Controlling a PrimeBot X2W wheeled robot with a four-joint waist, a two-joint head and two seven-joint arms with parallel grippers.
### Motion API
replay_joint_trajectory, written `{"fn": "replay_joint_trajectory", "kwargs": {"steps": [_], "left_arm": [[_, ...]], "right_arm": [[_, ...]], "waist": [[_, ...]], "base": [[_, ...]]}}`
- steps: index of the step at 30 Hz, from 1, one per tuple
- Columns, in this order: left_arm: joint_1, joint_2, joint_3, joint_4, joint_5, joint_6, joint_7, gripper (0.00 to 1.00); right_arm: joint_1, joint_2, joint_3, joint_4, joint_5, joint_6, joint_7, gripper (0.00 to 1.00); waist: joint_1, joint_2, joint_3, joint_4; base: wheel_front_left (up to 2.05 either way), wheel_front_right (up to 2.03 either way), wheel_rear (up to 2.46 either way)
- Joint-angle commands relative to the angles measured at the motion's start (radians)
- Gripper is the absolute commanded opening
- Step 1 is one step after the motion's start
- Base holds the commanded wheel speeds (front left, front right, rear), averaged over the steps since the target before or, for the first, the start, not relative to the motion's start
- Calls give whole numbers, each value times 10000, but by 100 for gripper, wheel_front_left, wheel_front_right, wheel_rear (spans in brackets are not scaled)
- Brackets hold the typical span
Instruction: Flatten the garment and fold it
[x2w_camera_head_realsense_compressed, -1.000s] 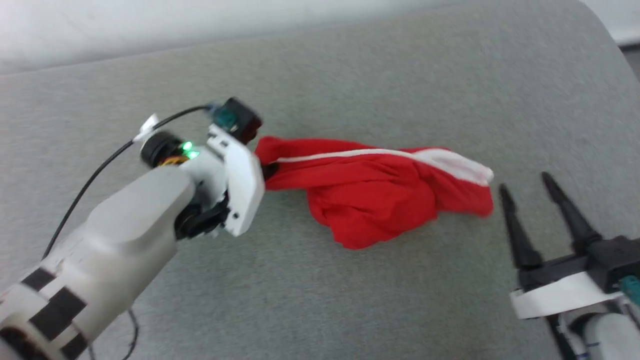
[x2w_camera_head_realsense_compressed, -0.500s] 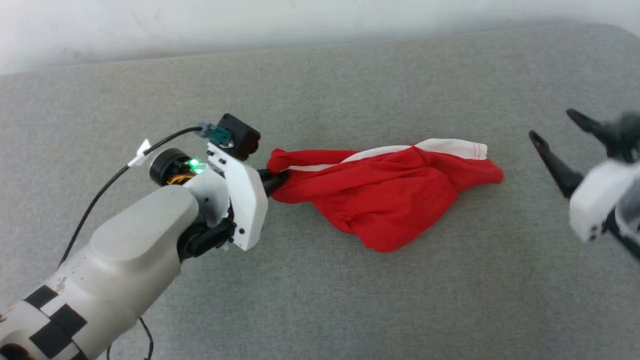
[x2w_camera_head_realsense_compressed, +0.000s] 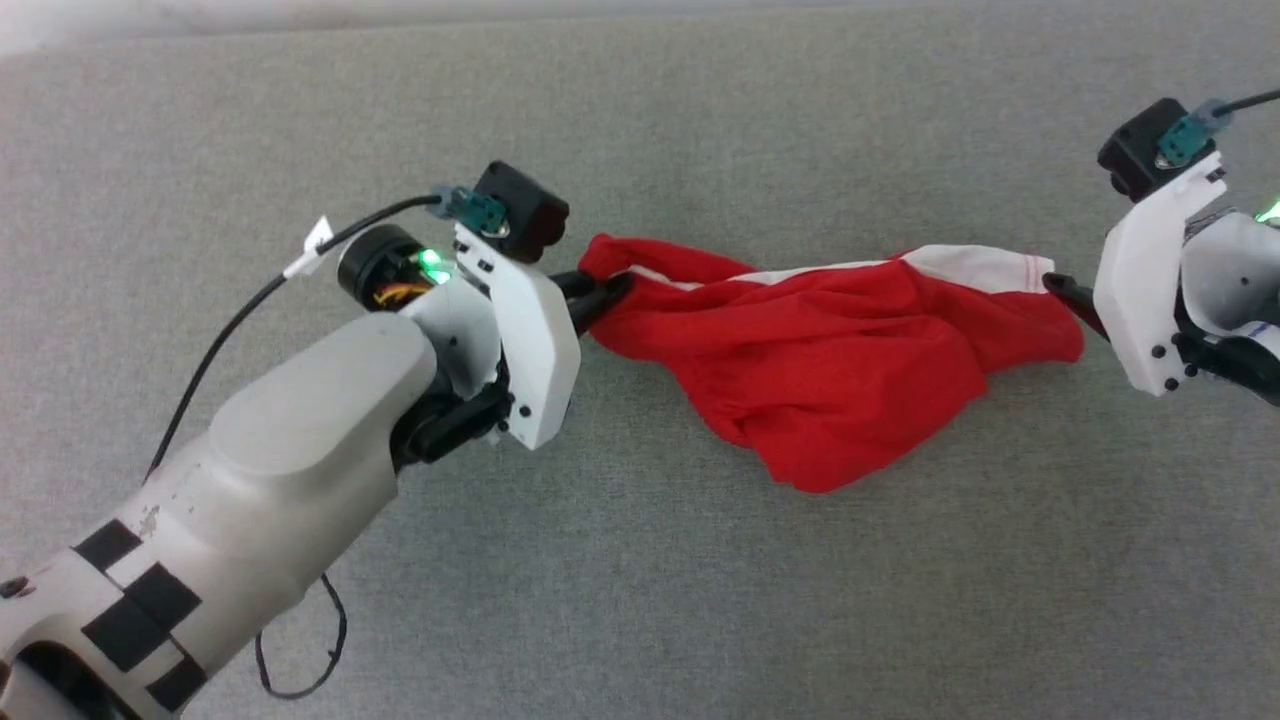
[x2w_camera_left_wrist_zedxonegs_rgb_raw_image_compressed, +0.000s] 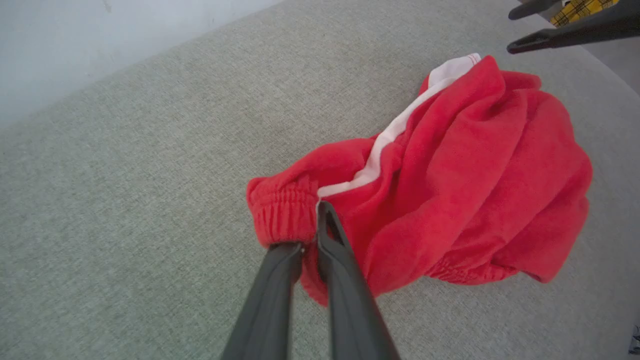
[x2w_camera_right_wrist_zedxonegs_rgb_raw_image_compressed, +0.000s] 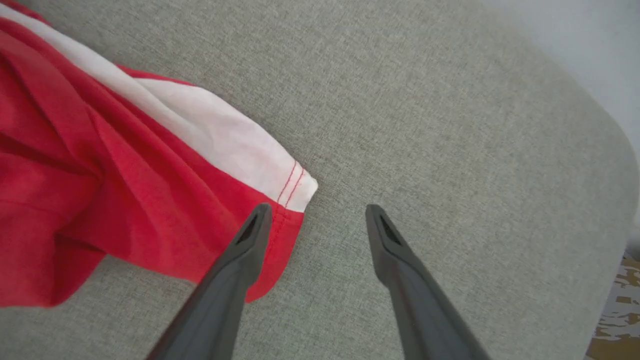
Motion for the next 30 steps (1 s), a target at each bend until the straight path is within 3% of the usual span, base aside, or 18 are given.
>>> {"fn": "replay_joint_trajectory", "kwargs": {"steps": [1, 11, 12, 13, 18, 19, 20, 23, 30], "left_arm": [[-204, -58, 62, -32, 107, 54, -70, 0], [-366, -92, 75, 12, 120, -1, -212, 0], [-344, -73, 74, 31, 100, -6, -218, 0], [-315, -52, 75, 58, 79, -10, -231, 0], [-39, -6, 321, 224, -347, -35, -455, 0], [-39, -6, 321, 224, -347, -35, -455, 0], [-14, 56, 550, 286, -548, -38, -652, 0], [-46, 139, 934, 266, -854, -44, -956, 0], [-733, 382, 1748, -168, -1291, 6, -1230, 0]], "right_arm": [[-209, 182, 320, 380, 136, -11, -55, 100], [-437, 841, 2418, 2030, 976, -11, -584, 98], [-503, 847, 2575, 2073, 1047, -11, -758, 24], [-576, 842, 2711, 2126, 1098, -11, -965, 0], [-1159, 716, 3083, 2314, 911, -11, -3067, 0], [-1159, 716, 3083, 2314, 911, -11, -3067, 0], [-1393, 702, 2917, 2298, 956, -11, -4418, 0], [-1735, 631, 2736, 2325, 982, -11, -5982, 0], [-2542, 490, 2300, 2187, 1229, -11, -7816, 0]], "waist": [[-1, 0, 396, 259], [-1, 0, 752, 318], [-1, 0, 732, 293], [-1, 0, 696, 262], [-1, 0, 276, 101], [-1, 0, 276, 101], [-1, 0, 16, 32], [-1, 0, -468, -67], [-1, 0, -1326, -155]], "base": [[0, 0, 0], [0, 0, 0], [0, 0, 0], [0, 0, 0], [0, 0, 0], [0, 0, 0], [0, 0, 0], [0, 0, 0], [0, 0, 0]]}}
